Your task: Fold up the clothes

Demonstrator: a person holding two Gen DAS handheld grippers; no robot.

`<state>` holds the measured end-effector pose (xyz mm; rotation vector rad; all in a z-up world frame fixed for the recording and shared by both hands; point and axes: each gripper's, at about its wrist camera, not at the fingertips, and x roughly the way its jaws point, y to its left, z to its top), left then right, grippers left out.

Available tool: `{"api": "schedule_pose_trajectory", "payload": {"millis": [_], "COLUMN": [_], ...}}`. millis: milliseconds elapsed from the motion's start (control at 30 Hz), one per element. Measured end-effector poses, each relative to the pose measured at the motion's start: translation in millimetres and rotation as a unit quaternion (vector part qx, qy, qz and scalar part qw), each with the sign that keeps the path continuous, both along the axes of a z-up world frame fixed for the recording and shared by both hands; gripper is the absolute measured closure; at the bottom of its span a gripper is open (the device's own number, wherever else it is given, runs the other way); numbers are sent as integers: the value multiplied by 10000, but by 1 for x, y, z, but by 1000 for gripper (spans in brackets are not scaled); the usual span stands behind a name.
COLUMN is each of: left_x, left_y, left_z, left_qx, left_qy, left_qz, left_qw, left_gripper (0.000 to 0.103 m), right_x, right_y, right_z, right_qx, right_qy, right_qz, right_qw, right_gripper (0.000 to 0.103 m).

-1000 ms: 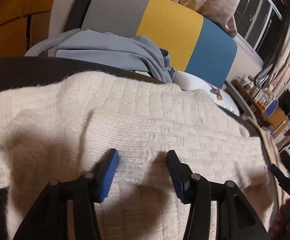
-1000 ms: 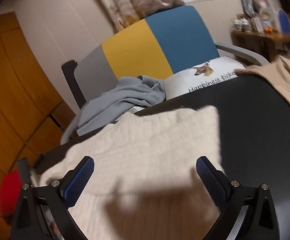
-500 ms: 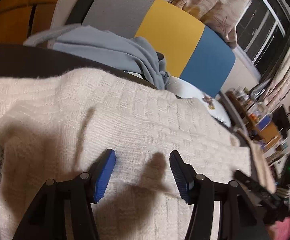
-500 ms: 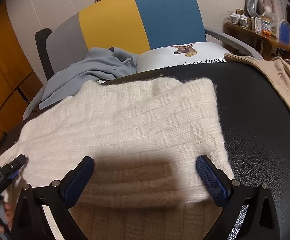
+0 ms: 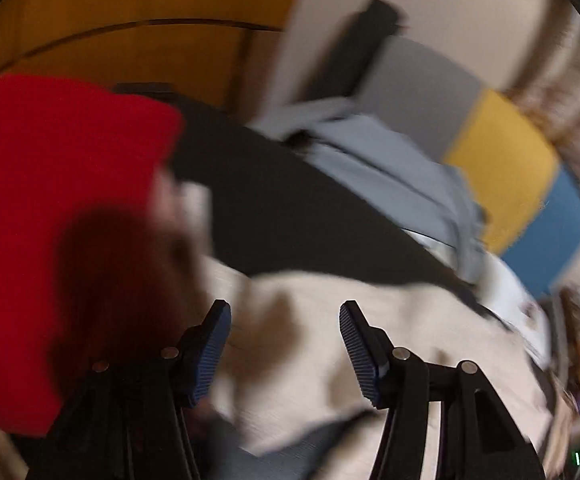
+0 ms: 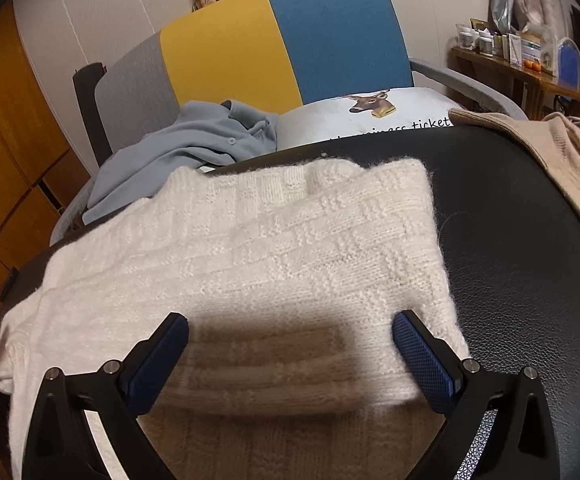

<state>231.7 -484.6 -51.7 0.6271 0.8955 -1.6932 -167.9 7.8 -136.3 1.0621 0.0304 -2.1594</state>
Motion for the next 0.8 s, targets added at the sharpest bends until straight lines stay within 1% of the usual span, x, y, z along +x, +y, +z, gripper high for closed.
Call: {"api": "schedule_pose_trajectory", "payload": {"millis": [67, 100, 133, 200, 233, 300, 367, 400, 433, 467, 500, 600, 700, 767, 800], "left_x": [0, -2, -5, -14, -19, -27, -35, -36, -33, -30, -18, 2, 12, 9, 3], "left_y": [-11, -18, -24, -30, -33, -36, -40, -40, -40, -41, -44, -44, -38, -34, -30], "left_z": [-4, -10, -16, -25, -29, -33, -36, -37, -38, -44, -51, -53, -46, -38, -33], "left_qx": [96, 203, 338, 444, 446, 436, 459, 434, 460, 685, 823, 826, 621, 426, 340], "left_qy": [-325, -492, -646, -923, -1080, -1246, -1396, -1337, -806, -454, -281, 319, 700, 842, 996], "left_qz": [275, 364, 431, 518, 580, 657, 656, 609, 486, 495, 580, 807, 735, 527, 353], "left_qw": [9990, 9979, 9964, 9934, 9915, 9891, 9870, 9882, 9945, 9954, 9945, 9928, 9929, 9941, 9938], "left_gripper": [45, 45, 45, 45, 44, 38, 37, 47, 62, 88, 92, 96, 96, 96, 96], "right_x": [-1, -1, -1, -2, -3, -3, -3, -2, -2, -2, -2, -2, -2, -2, -2], "right_y": [2, 3, 4, 7, 8, 9, 10, 10, 10, 10, 10, 9, 8, 7, 7], "right_z": [0, 0, 0, 0, 0, 1, 0, 1, 1, 1, 1, 1, 0, 0, 0], "right_qx": [-95, -146, -193, -282, -320, -381, -413, -426, -432, -430, -423, -387, -334, -294, -275], "right_qy": [-37, -57, -75, -110, -126, -149, -159, -163, -165, -164, -161, -148, -127, -112, -105], "right_qz": [4, 5, 7, 11, 14, 19, 21, 20, 19, 19, 18, 16, 16, 17, 16], "right_qw": [9999, 9999, 9998, 9995, 9994, 9992, 9990, 9990, 9989, 9989, 9990, 9991, 9994, 9995, 9996], "right_gripper": [0, 0, 0, 0, 0, 0, 0, 0, 0, 0, 0, 0, 0, 0, 0]}}
